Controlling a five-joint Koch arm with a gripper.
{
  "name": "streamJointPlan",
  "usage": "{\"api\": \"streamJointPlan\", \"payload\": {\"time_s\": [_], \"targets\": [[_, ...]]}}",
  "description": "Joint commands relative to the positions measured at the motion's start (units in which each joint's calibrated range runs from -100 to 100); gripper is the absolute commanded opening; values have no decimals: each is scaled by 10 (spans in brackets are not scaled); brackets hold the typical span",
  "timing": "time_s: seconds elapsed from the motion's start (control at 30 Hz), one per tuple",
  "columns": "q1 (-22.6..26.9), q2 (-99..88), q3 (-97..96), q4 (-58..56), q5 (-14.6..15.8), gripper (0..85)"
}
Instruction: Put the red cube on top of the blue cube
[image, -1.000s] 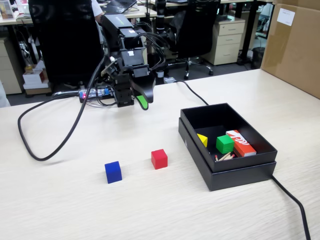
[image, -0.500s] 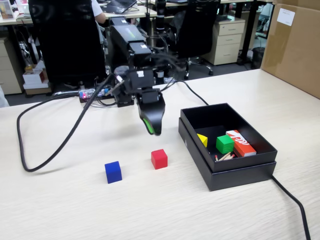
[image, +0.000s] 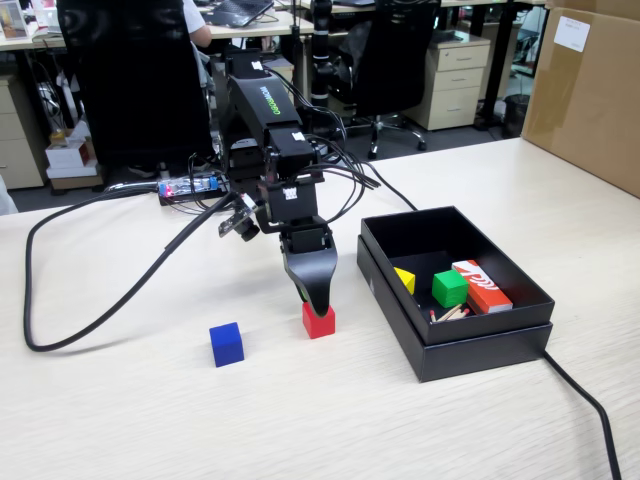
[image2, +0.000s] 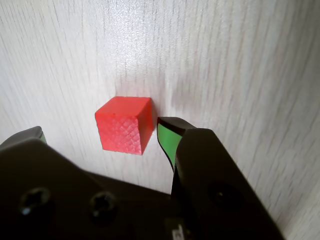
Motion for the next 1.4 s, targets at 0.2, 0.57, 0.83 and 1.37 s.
{"api": "streamJointPlan", "payload": {"time_s": [0.2,0.57,0.83,1.37], "targets": [[1,23,49,-4,0,448],[3,58,46,-4,-2,448],[4,74,43,-4,-5,447],[7,75,36,-4,-15,215]]}}
